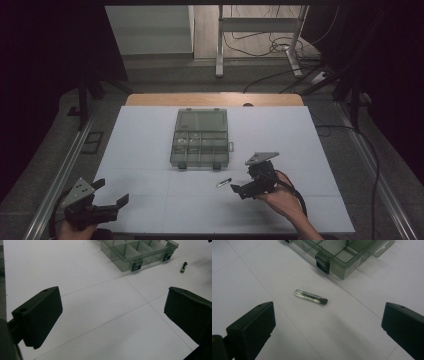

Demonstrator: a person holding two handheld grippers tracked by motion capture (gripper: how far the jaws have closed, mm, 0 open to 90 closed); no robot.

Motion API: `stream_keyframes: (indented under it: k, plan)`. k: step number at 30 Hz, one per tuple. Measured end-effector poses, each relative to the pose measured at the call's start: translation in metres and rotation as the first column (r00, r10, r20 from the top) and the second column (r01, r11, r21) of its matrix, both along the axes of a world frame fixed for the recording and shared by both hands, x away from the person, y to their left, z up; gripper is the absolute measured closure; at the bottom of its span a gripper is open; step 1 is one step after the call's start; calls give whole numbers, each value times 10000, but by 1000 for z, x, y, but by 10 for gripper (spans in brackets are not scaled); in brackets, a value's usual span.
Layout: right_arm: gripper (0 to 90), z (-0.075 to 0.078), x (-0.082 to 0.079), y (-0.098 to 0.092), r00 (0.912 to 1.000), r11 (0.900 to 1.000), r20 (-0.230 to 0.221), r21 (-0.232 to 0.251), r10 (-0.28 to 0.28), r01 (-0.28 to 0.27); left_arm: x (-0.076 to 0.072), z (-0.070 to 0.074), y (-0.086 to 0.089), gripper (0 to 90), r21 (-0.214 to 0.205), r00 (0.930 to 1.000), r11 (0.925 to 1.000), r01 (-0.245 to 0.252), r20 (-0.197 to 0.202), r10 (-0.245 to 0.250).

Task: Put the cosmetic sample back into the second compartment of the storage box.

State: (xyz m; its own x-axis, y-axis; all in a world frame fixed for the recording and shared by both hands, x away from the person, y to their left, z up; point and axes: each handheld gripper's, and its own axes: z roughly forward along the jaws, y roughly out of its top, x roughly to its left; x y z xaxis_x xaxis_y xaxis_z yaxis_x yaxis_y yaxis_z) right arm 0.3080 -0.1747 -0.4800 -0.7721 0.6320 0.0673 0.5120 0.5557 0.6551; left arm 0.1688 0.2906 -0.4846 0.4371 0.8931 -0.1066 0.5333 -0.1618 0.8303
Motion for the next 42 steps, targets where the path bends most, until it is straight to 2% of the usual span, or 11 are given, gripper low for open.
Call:
stream_keyframes:
  k: [4, 10, 17, 24, 31, 37, 42]
  plan:
    - [0, 0, 1, 4, 10000, 9999, -79, -132, 60, -61, 0, 0, 0, 21, -9, 10000, 10000, 3, 8, -3]
    - [0, -1, 4, 11, 10000, 9995, 60, -313, -66, 68, 0, 0, 0, 21, 5, 10000, 10000, 16, 7, -16]
    - [2, -3, 8, 20, 9997, 9995, -231, -293, -126, 119, 0, 0, 0, 21, -11, 10000, 10000, 24, 8, -24]
    - [57, -6, 9, 28, 9995, 9988, -312, -490, 74, -89, 0, 0, 0, 21, 46, 10000, 10000, 53, -2, -53]
    - [129, -11, 11, 37, 9986, 9958, -382, -817, 379, -409, 0, 0, 0, 21, 50, 10000, 10000, 81, 2, -81]
    - [249, -15, 12, 45, 9973, 9915, -261, -1085, 692, -717, 0, 0, 0, 21, 27, 10000, 9999, 97, -3, -97]
    - [347, -18, 18, 49, 9948, 9896, -376, -1052, 946, -980, 1, 0, 0, 21, 29, 9999, 9999, 113, 1, -113]
